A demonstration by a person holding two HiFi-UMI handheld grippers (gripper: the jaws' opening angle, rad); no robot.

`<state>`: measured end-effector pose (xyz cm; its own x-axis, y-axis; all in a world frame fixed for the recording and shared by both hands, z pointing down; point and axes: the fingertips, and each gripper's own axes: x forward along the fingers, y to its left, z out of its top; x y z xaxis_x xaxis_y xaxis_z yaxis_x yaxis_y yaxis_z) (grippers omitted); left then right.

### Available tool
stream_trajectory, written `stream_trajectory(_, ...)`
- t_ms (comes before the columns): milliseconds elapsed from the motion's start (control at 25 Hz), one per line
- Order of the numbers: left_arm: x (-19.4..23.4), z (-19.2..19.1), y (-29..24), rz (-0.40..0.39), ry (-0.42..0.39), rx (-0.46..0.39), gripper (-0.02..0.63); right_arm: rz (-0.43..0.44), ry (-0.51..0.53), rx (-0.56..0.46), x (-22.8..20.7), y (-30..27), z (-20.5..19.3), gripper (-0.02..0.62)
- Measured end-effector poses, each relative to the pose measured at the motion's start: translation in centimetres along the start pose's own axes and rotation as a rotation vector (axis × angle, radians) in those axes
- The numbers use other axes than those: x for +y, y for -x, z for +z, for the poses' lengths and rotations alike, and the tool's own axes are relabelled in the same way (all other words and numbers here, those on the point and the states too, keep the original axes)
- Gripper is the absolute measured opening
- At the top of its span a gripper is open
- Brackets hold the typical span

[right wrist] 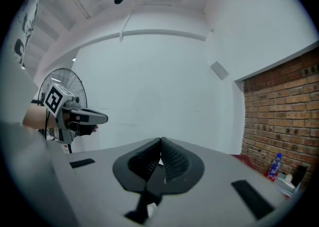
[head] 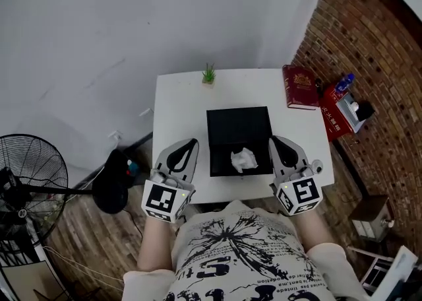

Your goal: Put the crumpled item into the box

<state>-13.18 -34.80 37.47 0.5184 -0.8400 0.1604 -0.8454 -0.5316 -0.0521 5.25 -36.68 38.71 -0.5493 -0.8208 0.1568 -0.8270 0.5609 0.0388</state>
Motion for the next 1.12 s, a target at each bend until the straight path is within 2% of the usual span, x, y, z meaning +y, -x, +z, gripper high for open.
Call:
stream_trajectory(200, 0.7, 0.2, 0.7, 0.009, 0.042, -0.025, 0.014, 0.005, 0.036, 0.024, 1.1, -0.1, -0.1, 0.013)
stream_trajectory(1120, -0.1, 0.8, 0.3, 0.007, 0.009, -0.019, 0.014, 0.035, 0.069, 0.010, 2.3, 0.0, 0.4, 0.012)
